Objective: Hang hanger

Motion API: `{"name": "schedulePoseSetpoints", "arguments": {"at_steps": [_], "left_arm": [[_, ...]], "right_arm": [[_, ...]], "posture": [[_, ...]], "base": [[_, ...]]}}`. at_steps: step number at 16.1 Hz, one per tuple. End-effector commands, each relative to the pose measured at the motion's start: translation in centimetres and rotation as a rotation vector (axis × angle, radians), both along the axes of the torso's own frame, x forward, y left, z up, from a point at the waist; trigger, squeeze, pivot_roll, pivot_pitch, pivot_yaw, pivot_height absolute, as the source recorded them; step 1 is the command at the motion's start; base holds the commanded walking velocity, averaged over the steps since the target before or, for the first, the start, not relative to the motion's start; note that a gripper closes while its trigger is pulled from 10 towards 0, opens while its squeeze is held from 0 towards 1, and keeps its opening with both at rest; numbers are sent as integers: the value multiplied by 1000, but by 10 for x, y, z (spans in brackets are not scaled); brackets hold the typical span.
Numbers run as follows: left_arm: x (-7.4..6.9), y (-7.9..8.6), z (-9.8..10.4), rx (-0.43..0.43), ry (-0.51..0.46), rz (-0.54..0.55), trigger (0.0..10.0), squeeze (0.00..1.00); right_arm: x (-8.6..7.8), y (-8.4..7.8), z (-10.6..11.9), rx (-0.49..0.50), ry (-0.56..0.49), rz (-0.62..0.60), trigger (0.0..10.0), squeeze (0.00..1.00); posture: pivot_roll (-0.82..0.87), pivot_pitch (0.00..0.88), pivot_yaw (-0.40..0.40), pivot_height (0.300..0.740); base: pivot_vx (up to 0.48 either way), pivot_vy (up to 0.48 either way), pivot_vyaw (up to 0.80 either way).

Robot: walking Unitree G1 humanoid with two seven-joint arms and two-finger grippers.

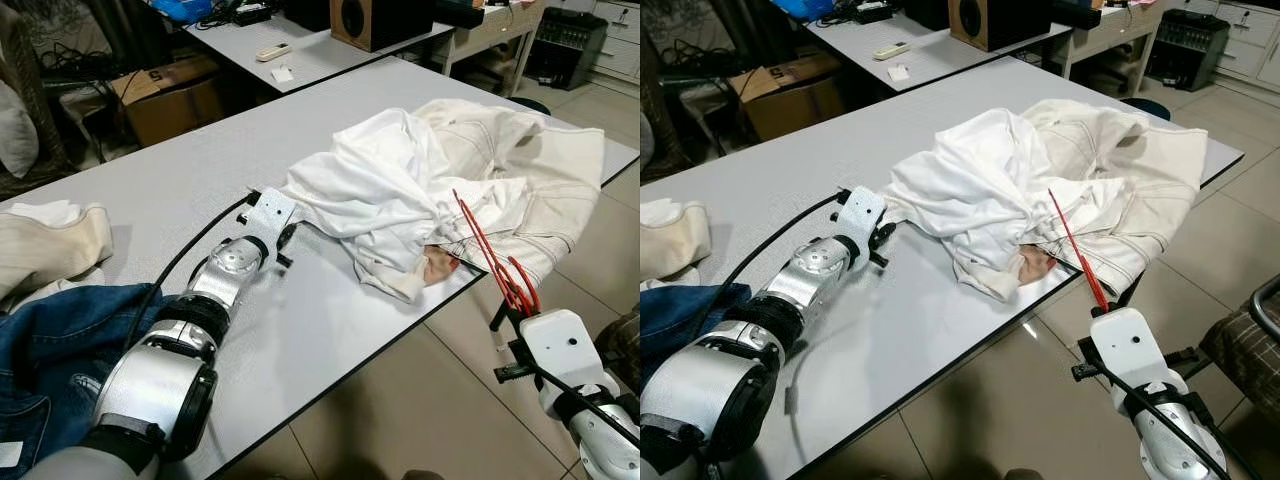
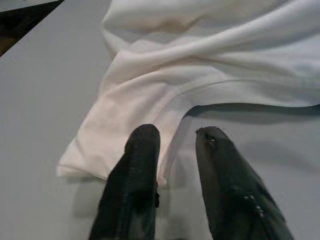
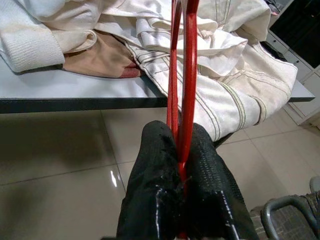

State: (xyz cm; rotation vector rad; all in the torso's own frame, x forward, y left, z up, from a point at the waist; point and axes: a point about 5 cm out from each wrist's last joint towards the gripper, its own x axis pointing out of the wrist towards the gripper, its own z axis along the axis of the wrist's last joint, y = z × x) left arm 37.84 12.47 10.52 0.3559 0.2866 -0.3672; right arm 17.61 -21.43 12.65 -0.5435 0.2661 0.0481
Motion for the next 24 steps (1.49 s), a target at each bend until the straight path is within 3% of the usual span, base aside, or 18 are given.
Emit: {"name": "schedulePoseSetpoints", "arguments": {"at_steps": [1,2,3,6,9,10,11,14,16,18,19,20,22,23,24], "left_arm": [[-1,3,-4,-8,15,27,10000,1000],[-2,2,-6,-11,24,36,10000,1000],[-4,3,-12,25,48,66,10000,0],[-6,5,-17,74,63,94,10000,0],[-7,0,-19,40,77,107,10000,0],[-7,-1,-19,33,78,112,8902,0],[-6,-2,-19,33,79,114,8902,0],[-5,5,-18,72,69,194,0,0],[-3,11,-15,101,38,248,0,0],[2,7,-5,45,-16,241,0,0],[5,4,2,-13,-52,250,4471,0],[5,4,4,-24,-61,258,10000,0],[8,6,9,-80,-66,295,10000,0],[9,8,11,-126,-52,307,10000,1000],[11,7,13,-136,-50,302,10000,1000]], "right_arm": [[0,0,5,-15,-20,8,10000,0],[0,0,5,-16,-19,10,10000,0],[-1,0,6,-16,-17,12,10000,0],[-1,1,5,-15,-14,16,10000,0],[-1,2,6,-13,-15,19,10000,0],[-1,1,6,-14,-16,20,10000,0],[-1,1,6,-14,-16,20,10000,0],[-1,0,7,-21,-17,20,10000,0],[-3,-1,9,-26,-16,22,10000,0],[-5,-3,11,-35,-12,21,10000,0],[-7,-5,13,-42,-11,21,10000,0],[-7,-6,14,-46,-10,23,10000,0],[-10,-5,18,-52,-1,40,10000,0],[-16,-2,19,-47,12,56,10000,0],[-21,0,21,-41,24,62,10000,0]], "posture": [[-296,0,124,740],[-299,0,124,740],[-299,0,124,740],[-301,0,125,740],[-304,0,128,740],[-308,0,130,740],[-308,0,130,740],[-326,0,131,740],[-338,0,127,740],[-355,0,123,740],[-367,0,113,740],[-370,0,107,740],[-369,0,88,740],[-368,0,82,740],[-369,0,76,740]], "base": [[0,0,0],[0,0,0],[0,0,0],[0,0,0],[0,0,0],[0,0,0],[0,0,0],[0,0,0],[0,0,0],[0,0,0],[0,0,0],[0,0,0],[0,0,0],[0,0,0],[0,0,0]]}}
